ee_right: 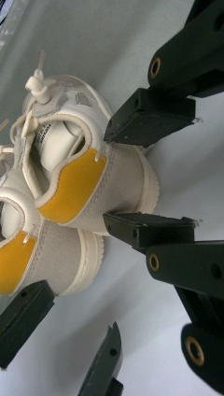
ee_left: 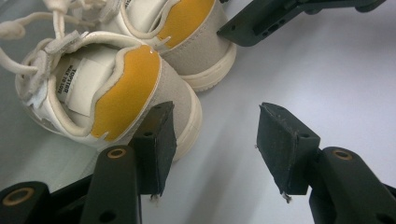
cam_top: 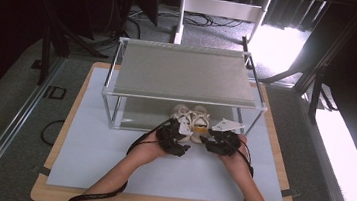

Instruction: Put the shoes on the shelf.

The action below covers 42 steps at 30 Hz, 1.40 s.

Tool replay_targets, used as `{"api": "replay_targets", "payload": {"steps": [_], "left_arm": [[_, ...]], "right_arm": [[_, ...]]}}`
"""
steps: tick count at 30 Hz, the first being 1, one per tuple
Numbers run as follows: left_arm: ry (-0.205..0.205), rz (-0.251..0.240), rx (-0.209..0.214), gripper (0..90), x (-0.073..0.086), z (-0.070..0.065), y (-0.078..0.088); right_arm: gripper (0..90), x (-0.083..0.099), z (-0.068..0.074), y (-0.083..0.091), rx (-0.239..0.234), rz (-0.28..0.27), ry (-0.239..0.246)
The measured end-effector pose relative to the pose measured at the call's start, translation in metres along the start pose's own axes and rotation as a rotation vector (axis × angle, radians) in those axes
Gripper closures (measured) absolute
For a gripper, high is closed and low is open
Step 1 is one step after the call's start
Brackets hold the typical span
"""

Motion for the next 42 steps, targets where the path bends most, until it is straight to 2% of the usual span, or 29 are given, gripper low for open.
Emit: {"api": "replay_targets", "payload": {"steps": [7,10,15,24,28,31,37,42], "left_arm": [[0.013,-0.001,-0.024,46.0,0.003,0.013,-0.005],[0.0,-0.002,-0.034,46.0,0.004,0.017,-0.007],[0.005,-0.012,-0.03,46.0,0.003,0.025,-0.013],[0.016,0.002,-0.044,46.0,0.002,0.036,-0.023],[0.038,0.001,-0.034,45.8,0.002,0.036,-0.024],[0.03,-0.013,-0.022,41.8,0.002,0.033,-0.023],[0.034,-0.02,0.004,41.0,0.002,0.023,-0.014],[0.062,-0.037,0.044,33.6,0.004,0.014,-0.001]], "right_arm": [[53.8,-0.007,-0.001,-0.012,0.02,-0.018,-0.015],[53.8,-0.009,-0.003,-0.016,0.022,-0.021,-0.026],[53.6,-0.013,-0.008,-0.024,0.033,-0.03,-0.029],[51.8,-0.017,-0.014,-0.036,0.059,-0.029,-0.04],[49.9,-0.017,-0.015,-0.038,0.055,-0.038,-0.044],[48.5,-0.016,-0.014,-0.038,0.052,-0.043,-0.044],[44.9,-0.014,-0.005,-0.029,0.049,-0.063,-0.022],[34.8,-0.012,0.002,-0.018,0.024,-0.081,-0.028]]}}
Point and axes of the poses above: each handheld gripper's, and its own axes: y roughly backward along the jaws, x roughly out of its underside, z roughly to its left, the point moved 4 cm from there along -y, roughly forward along the jaws, and after that the axes turned 6 degrees about -x, right-handed, at the moved point
